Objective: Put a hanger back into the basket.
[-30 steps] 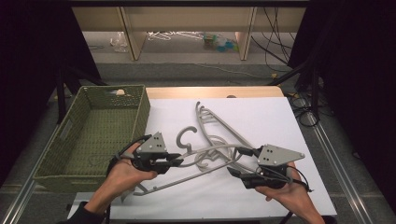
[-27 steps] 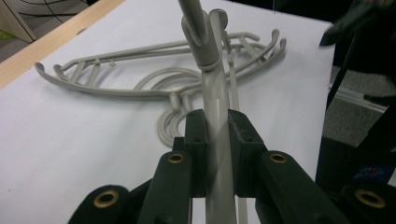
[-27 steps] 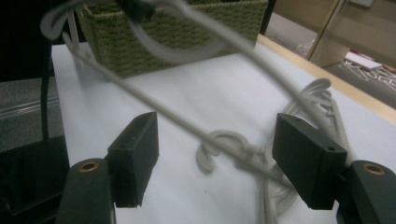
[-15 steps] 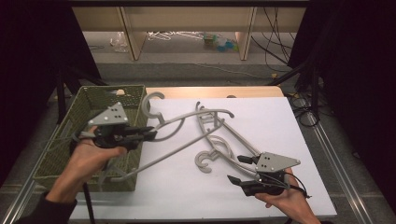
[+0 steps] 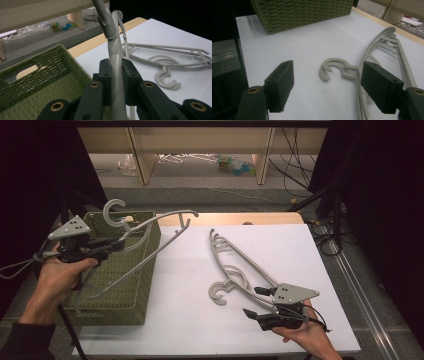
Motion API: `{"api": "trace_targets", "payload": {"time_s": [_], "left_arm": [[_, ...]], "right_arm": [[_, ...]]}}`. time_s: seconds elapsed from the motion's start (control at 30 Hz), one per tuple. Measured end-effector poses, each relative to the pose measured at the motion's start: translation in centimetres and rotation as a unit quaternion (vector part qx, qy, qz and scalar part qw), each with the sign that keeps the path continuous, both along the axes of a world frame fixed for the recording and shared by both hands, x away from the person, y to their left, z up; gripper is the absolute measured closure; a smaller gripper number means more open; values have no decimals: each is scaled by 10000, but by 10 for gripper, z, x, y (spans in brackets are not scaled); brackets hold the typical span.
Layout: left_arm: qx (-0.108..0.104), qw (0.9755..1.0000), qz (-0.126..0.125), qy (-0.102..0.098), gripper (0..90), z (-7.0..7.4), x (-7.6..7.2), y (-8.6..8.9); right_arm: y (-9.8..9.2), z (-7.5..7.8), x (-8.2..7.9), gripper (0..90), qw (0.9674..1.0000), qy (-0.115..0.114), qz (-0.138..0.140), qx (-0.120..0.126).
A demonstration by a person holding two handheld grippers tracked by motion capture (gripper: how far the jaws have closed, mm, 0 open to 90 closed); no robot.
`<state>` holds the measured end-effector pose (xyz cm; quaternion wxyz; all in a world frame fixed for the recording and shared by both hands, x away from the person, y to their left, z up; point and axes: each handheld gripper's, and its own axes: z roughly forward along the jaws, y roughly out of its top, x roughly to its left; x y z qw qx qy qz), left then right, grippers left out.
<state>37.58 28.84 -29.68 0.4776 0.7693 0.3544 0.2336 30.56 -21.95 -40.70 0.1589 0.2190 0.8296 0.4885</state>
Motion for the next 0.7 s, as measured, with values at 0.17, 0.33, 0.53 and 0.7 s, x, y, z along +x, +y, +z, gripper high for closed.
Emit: {"api": "trace_targets", "payload": {"time_s": [0.17, 0.33, 0.53, 0.7], "left_arm": [[46, 9990, 430, 67, 793, -5, 5, 20], [202, 9970, 741, 68, 793, -10, 13, 42], [343, 9960, 819, 55, 793, -14, 20, 62], [514, 9949, 870, 33, 793, -16, 23, 74]], "right_arm": [[0, -1, 1, 273, 10000, 52, 11, -30], [0, -3, 2, 273, 10000, 55, -32, -21], [1, -4, 2, 274, 9998, 155, 22, -101], [0, -5, 3, 274, 9998, 163, 29, -91]]}}
